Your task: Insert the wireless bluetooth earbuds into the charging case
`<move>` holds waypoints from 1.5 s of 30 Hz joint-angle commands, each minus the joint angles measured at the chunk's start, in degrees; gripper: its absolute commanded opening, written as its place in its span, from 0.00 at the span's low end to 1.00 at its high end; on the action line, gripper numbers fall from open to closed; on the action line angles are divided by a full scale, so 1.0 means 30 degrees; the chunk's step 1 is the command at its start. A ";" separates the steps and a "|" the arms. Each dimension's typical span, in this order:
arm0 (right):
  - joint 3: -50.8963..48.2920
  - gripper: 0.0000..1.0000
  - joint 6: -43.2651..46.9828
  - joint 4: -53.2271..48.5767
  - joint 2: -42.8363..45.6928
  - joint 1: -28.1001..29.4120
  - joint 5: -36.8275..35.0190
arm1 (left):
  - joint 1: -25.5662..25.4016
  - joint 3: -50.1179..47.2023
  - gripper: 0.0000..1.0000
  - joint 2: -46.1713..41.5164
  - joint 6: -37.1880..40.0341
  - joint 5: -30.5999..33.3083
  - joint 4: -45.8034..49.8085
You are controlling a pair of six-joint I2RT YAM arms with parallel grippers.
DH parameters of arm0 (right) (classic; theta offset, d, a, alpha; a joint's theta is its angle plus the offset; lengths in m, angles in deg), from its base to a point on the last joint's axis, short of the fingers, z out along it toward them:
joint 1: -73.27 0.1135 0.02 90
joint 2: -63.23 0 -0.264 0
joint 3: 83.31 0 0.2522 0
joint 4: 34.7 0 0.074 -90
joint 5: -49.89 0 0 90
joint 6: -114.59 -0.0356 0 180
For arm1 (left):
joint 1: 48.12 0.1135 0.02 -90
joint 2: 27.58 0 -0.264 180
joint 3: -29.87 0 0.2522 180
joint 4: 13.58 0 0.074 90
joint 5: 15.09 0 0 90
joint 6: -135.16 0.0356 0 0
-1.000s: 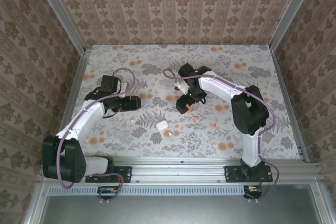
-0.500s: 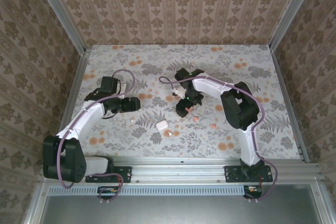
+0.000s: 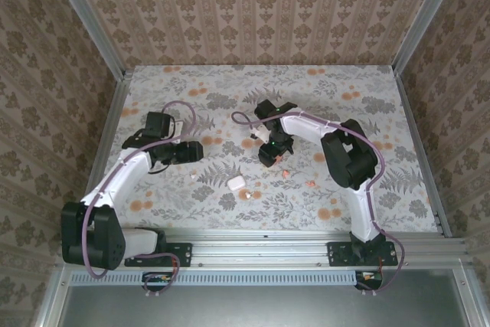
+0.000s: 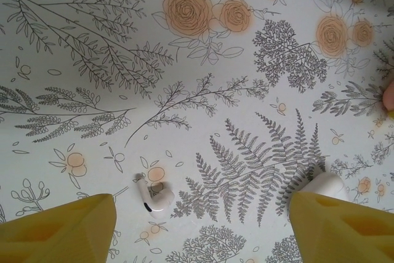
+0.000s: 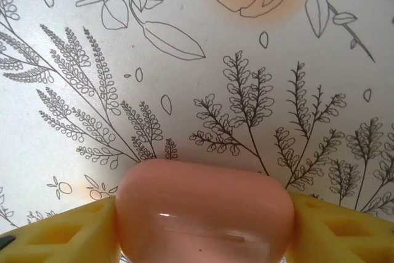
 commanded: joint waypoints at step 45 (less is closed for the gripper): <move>-1.4422 0.54 0.6417 1.8242 1.6585 0.3190 0.5023 | -0.8664 0.2052 0.56 -0.0205 -0.1672 -0.5926 -0.5334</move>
